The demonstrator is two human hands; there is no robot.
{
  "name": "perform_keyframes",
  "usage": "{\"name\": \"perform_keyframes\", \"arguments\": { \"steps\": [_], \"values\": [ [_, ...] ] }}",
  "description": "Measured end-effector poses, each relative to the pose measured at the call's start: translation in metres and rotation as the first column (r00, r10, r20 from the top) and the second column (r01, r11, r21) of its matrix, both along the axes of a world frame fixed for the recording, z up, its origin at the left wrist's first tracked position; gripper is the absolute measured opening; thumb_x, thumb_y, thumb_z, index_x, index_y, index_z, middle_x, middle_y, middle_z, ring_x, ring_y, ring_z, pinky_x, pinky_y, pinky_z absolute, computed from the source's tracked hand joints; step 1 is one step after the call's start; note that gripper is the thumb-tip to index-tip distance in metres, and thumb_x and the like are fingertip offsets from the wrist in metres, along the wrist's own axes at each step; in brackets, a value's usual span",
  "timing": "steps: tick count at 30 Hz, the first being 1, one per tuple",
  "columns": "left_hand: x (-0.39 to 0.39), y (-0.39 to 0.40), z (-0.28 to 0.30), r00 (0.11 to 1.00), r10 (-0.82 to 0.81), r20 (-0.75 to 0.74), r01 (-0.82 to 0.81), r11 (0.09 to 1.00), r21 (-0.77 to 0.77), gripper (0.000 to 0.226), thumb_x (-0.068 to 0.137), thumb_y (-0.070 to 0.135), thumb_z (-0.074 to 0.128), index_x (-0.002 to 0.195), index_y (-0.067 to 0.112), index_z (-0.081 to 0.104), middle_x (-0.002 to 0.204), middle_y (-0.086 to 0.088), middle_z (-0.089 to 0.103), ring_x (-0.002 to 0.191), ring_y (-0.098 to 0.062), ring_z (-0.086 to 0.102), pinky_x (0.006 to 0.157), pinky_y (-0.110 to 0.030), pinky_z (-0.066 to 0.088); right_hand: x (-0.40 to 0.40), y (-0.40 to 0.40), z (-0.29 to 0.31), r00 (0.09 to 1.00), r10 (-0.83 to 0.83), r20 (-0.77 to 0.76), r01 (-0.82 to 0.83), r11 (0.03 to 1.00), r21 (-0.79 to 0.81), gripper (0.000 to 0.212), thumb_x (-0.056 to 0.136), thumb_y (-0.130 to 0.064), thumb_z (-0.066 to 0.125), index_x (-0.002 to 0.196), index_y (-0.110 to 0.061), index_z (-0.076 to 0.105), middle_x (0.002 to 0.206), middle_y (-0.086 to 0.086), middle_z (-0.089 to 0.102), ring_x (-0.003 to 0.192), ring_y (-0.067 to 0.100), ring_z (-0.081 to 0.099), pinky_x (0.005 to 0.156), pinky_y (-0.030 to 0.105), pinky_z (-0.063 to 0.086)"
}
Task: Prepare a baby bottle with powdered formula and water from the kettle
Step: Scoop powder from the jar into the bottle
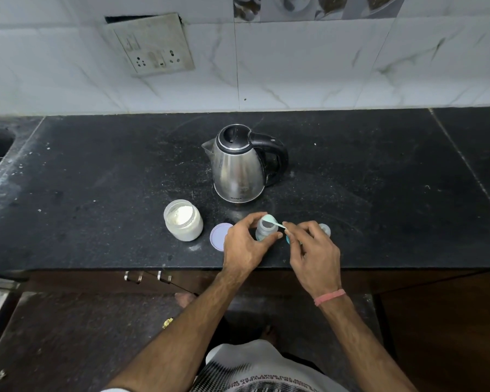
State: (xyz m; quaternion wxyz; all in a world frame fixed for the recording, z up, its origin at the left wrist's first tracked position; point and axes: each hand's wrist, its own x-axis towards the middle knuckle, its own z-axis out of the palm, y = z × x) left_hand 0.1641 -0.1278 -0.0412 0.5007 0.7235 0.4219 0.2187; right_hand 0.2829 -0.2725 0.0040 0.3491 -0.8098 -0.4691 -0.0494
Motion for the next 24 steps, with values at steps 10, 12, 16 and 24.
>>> {"name": "perform_keyframes", "arguments": {
  "steps": [10,12,16,24],
  "values": [
    [0.0005,0.0002,-0.0012,1.000,0.013,-0.005,-0.013,1.000,0.013,0.064,0.076,0.055,0.102,0.133,0.038,0.079,0.117,0.026,0.083,0.113,0.006,0.077,0.102,-0.041,0.065,-0.0044,0.0011,0.0053,0.997,-0.037,-0.063,0.038,0.999,0.015,0.019,0.108,-0.014,0.067,0.124,-0.016,0.076,0.115,-0.006,0.069,0.100,0.011,0.069,0.077,0.034,0.063],
    [0.0007,0.0000,-0.0007,1.000,0.015,-0.010,-0.015,1.000,0.014,0.063,0.076,0.055,0.102,0.133,0.038,0.079,0.117,0.027,0.083,0.114,0.006,0.077,0.102,-0.041,0.065,-0.0044,0.0024,0.0059,0.997,-0.039,-0.061,0.040,0.999,0.014,0.018,0.106,-0.014,0.070,0.122,-0.017,0.078,0.113,-0.008,0.072,0.096,0.010,0.070,0.076,0.033,0.062],
    [0.0009,0.0007,-0.0024,1.000,0.013,-0.014,-0.013,1.000,0.012,0.066,0.075,0.060,0.100,0.133,0.039,0.078,0.117,0.027,0.083,0.114,0.004,0.077,0.102,-0.043,0.066,-0.0046,0.0052,0.0086,0.999,-0.020,-0.036,0.021,0.999,0.035,0.020,0.105,-0.014,0.072,0.123,-0.015,0.080,0.111,-0.006,0.074,0.093,0.009,0.071,0.076,0.027,0.060],
    [0.0009,0.0009,-0.0014,1.000,0.012,-0.024,-0.011,1.000,0.018,0.066,0.074,0.060,0.101,0.133,0.038,0.078,0.116,0.025,0.083,0.113,0.004,0.078,0.101,-0.042,0.066,-0.0037,0.0055,0.0073,0.996,-0.038,-0.081,0.039,0.999,0.014,0.018,0.104,-0.016,0.074,0.121,-0.017,0.079,0.110,-0.008,0.069,0.081,0.000,0.058,0.069,0.023,0.055]
  ]
}}
